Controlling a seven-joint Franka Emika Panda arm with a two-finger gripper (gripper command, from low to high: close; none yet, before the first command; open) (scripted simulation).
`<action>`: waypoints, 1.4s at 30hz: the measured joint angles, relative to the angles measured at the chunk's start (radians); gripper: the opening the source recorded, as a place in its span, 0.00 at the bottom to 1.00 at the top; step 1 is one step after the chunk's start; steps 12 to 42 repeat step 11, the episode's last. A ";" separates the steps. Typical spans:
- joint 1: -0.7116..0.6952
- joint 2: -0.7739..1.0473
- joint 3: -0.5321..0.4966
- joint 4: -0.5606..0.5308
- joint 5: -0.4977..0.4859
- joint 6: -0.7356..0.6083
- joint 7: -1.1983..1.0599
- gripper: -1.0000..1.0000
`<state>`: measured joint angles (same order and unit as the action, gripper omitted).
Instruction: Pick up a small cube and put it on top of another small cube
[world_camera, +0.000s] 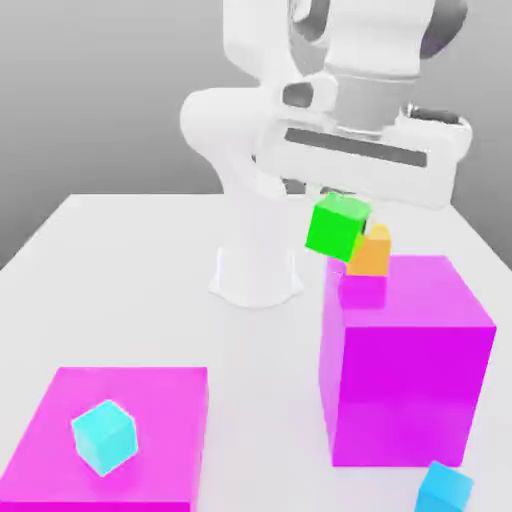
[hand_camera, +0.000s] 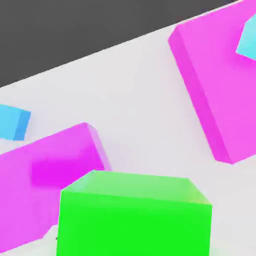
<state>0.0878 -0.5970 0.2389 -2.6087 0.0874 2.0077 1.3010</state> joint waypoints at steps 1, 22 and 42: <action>0.025 -0.036 -0.006 -0.006 0.017 -0.027 -0.029 0.00; 0.105 -0.094 0.000 -0.140 0.091 0.059 -0.122 1.00; 0.105 -0.094 0.000 -0.140 0.091 0.059 -0.122 1.00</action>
